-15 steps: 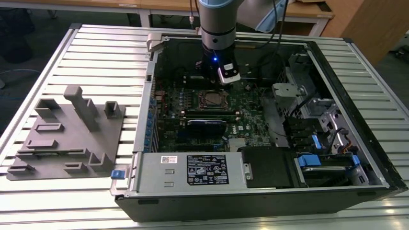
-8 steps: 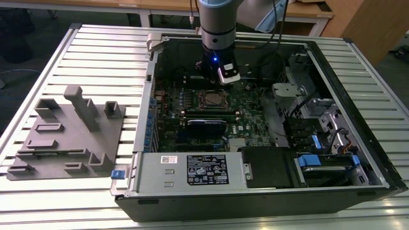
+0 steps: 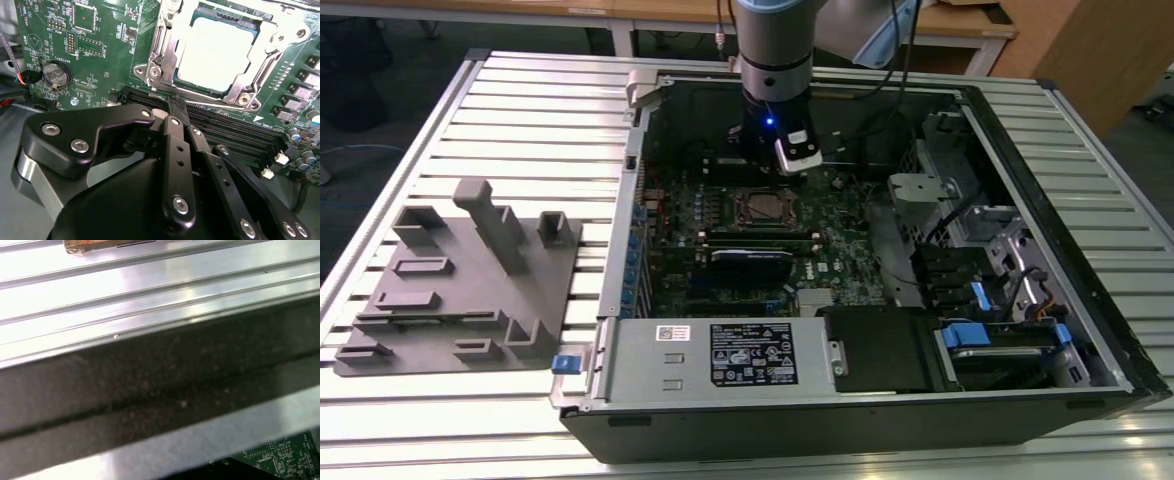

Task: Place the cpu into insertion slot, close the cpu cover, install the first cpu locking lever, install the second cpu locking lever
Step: 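Install the first cpu locking lever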

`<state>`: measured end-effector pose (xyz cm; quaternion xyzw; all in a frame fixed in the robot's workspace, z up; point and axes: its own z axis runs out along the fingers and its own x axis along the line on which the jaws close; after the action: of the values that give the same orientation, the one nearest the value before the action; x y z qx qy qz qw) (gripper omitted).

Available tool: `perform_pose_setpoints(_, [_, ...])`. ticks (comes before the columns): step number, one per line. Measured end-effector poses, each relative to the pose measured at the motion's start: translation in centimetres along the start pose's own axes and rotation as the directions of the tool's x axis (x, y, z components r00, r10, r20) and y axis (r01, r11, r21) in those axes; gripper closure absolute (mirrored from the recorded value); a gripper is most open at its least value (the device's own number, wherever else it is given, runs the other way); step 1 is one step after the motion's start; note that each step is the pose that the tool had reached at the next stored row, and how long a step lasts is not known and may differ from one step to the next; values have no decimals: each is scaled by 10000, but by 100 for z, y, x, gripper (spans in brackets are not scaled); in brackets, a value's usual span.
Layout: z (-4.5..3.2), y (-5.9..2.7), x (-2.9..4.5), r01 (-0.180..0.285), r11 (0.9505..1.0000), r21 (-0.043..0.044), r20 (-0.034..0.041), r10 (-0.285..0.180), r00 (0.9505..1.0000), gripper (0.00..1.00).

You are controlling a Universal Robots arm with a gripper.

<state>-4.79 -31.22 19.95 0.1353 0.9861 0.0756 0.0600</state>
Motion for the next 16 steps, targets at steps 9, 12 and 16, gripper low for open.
perform_pose_setpoints(9, [0,-3,11,1,9999,-168,111,1,9999,89])
perform_pose_setpoints(12, [2,-5,18,12,9998,-189,177,-8,9998,89])
perform_pose_setpoints(16, [6,-8,24,30,9998,-203,281,-24,9996,89])
